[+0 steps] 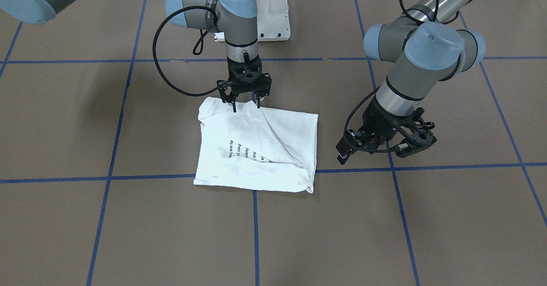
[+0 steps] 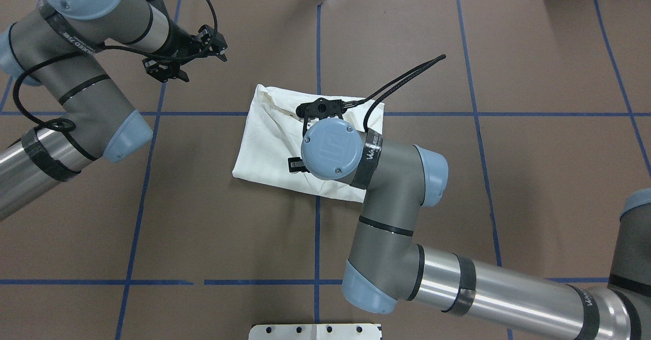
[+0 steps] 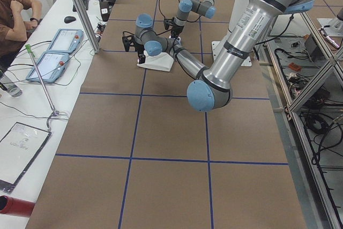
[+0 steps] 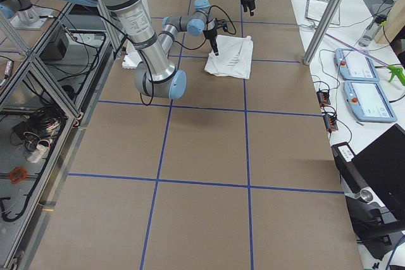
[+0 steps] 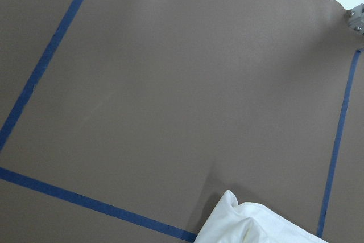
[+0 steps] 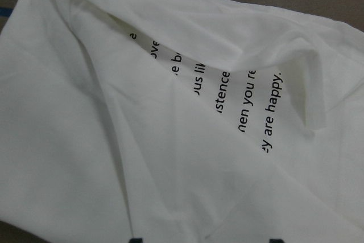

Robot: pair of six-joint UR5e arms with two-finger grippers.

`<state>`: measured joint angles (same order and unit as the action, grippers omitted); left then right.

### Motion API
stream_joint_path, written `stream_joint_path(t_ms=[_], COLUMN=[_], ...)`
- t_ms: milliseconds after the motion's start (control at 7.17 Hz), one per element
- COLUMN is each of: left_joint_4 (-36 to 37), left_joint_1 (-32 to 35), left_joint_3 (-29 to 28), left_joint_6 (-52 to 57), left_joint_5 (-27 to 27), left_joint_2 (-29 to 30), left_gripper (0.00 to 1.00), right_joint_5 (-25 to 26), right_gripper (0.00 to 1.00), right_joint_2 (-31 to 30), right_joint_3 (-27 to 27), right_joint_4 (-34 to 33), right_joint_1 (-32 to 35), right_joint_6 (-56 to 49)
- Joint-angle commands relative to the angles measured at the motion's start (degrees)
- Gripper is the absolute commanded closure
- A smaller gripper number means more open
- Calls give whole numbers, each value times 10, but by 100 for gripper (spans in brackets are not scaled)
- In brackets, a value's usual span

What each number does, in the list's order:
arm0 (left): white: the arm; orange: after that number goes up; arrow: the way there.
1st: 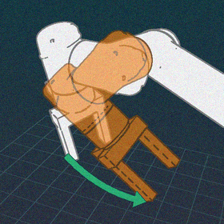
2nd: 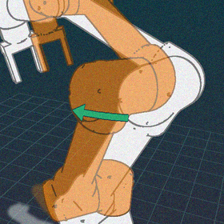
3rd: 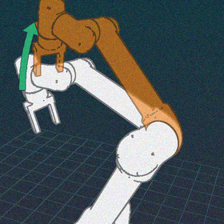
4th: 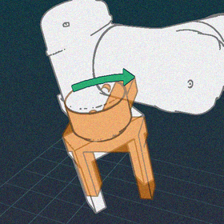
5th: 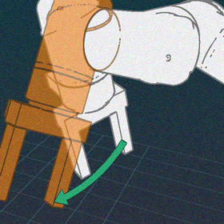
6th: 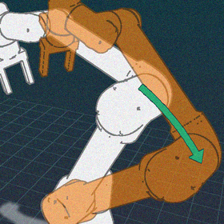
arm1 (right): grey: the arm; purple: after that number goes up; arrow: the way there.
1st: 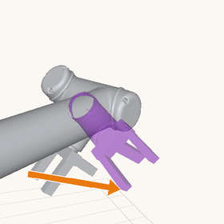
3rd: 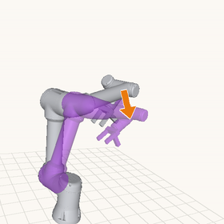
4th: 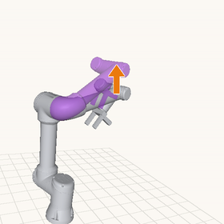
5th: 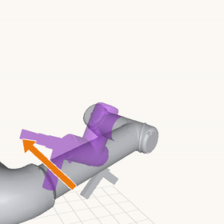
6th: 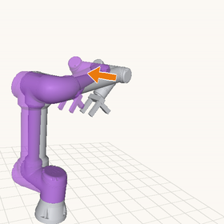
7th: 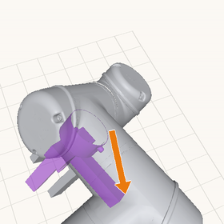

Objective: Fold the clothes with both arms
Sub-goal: 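Release the shirt and raise the left gripper while the right gripper lowers onto the bundle, then press the right gripper down on the folded bundle's near side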

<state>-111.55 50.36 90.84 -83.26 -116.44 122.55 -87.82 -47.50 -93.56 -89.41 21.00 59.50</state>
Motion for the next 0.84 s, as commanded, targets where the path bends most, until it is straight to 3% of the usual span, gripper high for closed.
stream_joint_path(t_ms=[0, 697], left_joint_4=[-1, -1], left_joint_1=[0, 0], left_joint_3=[1, 0], left_joint_6=[0, 0], left_joint_5=[0, 0], left_joint_2=[-3, -6], left_gripper=[1, 1], right_joint_5=[18, 38], right_gripper=[38, 39], right_joint_2=[-6, -8], right_joint_3=[-1, -5], right_joint_4=[3, 4], right_joint_1=[-16, -42], right_joint_6=[-76, -114])
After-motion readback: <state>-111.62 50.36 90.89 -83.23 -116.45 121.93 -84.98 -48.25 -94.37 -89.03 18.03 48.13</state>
